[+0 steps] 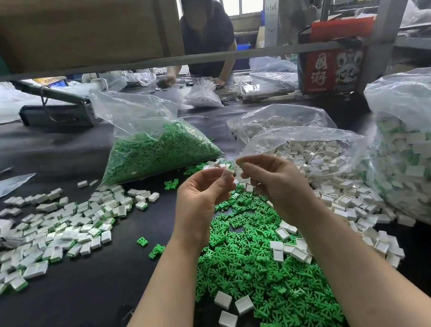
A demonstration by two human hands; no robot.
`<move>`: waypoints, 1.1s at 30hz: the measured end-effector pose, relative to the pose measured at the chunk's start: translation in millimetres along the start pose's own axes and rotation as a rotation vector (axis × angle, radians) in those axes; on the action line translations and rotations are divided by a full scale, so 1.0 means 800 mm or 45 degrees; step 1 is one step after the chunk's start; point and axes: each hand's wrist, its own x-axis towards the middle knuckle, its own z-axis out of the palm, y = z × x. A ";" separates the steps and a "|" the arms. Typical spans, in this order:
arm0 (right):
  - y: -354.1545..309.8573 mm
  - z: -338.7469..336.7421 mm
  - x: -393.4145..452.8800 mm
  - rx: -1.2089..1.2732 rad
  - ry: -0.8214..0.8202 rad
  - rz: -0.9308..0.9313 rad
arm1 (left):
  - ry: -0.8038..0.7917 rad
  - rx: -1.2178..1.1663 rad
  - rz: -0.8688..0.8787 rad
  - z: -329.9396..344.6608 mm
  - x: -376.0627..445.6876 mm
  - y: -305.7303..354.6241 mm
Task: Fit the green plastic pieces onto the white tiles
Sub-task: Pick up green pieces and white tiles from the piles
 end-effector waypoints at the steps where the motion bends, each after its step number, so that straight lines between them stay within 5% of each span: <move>1: 0.000 0.001 -0.001 -0.031 0.014 -0.035 | -0.003 0.005 0.001 -0.001 0.000 0.000; 11: 0.003 0.004 -0.002 -0.302 0.024 -0.246 | 0.040 0.039 0.026 -0.001 0.002 -0.002; 33: -0.005 -0.012 0.000 -0.521 -0.087 -0.107 | -0.081 0.493 0.143 -0.011 -0.002 -0.002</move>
